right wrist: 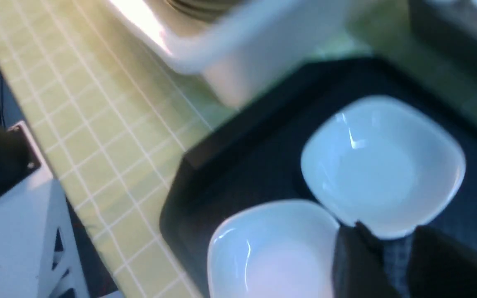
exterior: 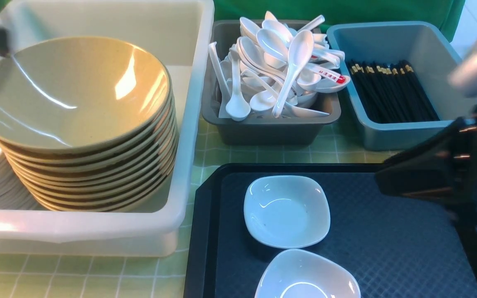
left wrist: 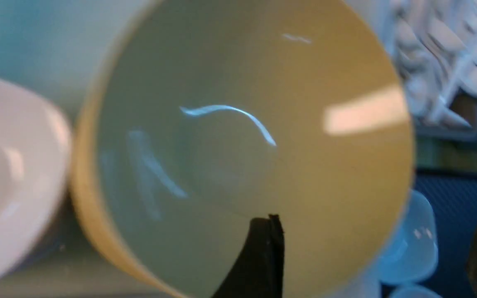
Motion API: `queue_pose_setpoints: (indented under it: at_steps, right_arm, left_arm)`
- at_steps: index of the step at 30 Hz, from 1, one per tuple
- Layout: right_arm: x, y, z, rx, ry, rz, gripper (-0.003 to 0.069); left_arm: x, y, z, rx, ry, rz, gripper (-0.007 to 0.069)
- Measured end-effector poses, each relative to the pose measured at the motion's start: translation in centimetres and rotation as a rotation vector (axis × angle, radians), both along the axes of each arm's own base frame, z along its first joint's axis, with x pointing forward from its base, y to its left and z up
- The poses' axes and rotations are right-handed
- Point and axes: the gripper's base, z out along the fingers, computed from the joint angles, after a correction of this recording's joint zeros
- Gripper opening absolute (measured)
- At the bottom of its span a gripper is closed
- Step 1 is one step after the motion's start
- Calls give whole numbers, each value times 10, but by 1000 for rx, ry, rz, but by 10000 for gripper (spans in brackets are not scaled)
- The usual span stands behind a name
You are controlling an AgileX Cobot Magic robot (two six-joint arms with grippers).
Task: On green table put chopsticks spoon bowls plates into blue grey white boxes.
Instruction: 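Reach for and grasp the small white dish on the black tray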
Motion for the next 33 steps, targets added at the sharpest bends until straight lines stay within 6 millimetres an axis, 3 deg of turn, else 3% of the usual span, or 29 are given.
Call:
queue_pose_setpoints:
  at_steps: [3, 6, 9, 10, 12, 16, 19, 28, 33]
  right_arm:
    - [23, 6, -22, -1, 85, -73, 290]
    - [46, 11, -49, -4, 161, -161, 338]
    - [66, 17, -78, -33, 238, -205, 352]
    - [66, 17, -78, -33, 240, -205, 352]
    - [83, 18, -106, -60, 312, -251, 354]
    - [110, 10, -145, -88, 400, -337, 356]
    - [124, 7, -160, -74, 441, -377, 356]
    - [142, 18, -170, 26, 473, -377, 356]
    - [147, 20, -192, 17, 523, -385, 332]
  left_arm:
    - [-23, -40, -10, -17, -1, -203, 577]
    - [-37, -66, -28, -38, -22, -325, 576]
    - [-42, -84, -45, -67, -28, -394, 575]
    - [-42, -87, -47, -69, -27, -401, 575]
    - [-43, -98, -57, -77, -22, -443, 573]
    - [-43, -105, -60, -82, -26, -467, 552]
    - [-42, -105, -60, -83, -32, -466, 533]
    - [-42, -105, -60, -82, -35, -465, 485]
    - [-42, -105, -60, -81, -34, -466, 457]
